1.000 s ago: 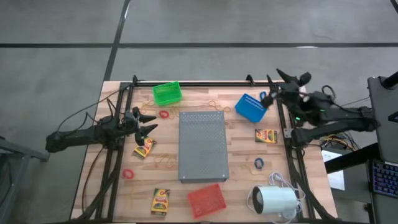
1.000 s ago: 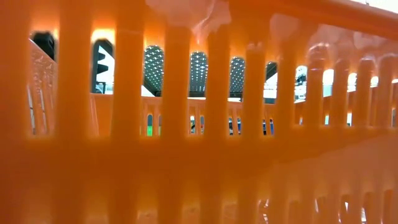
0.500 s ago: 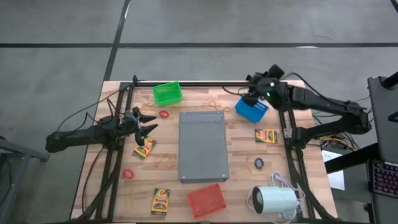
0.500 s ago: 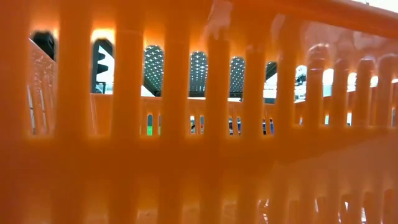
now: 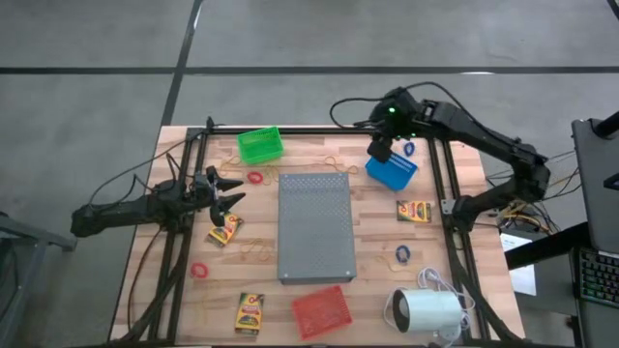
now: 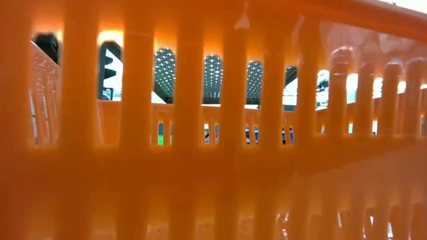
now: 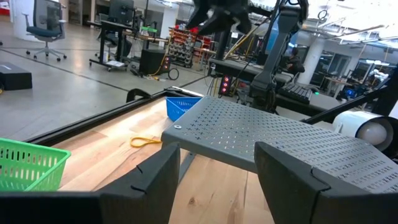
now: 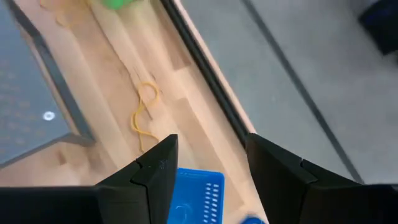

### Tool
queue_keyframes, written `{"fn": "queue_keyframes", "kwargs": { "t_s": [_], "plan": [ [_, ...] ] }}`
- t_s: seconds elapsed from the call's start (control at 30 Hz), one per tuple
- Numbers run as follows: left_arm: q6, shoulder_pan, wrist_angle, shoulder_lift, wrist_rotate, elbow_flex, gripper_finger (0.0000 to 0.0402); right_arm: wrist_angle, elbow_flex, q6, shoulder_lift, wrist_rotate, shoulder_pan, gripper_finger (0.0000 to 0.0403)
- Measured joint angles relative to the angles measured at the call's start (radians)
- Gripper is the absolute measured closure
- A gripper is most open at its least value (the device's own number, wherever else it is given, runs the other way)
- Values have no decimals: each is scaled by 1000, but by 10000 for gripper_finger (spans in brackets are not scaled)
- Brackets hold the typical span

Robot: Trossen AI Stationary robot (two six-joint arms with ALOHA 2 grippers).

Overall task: Pick & Place Office Desk Supplies
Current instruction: Put the yellow rubber band into the blue basket

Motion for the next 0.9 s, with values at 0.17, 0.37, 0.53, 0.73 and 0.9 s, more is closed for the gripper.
{"fn": "queue_keyframes", "kwargs": {
  "t_s": [0.17, 0.37, 0.53, 0.73, 0.9],
  "plan": [
    [0, 0, 0, 0, 0, 0, 190, 0, -2, -66, 101, 4, -17, 216],
    [0, 0, 0, 0, 0, 0, 190, 0, 2, -211, 201, -28, -23, 216],
    [0, 0, 0, 0, 0, 0, 190, 2, 11, -217, 258, -186, -84, 216],
    [0, 0, 0, 0, 0, 0, 190, 25, 11, -274, 328, -274, -112, 216],
    [0, 0, 0, 0, 0, 0, 190, 67, 8, -325, 387, -279, -91, 216]
  ]
}}
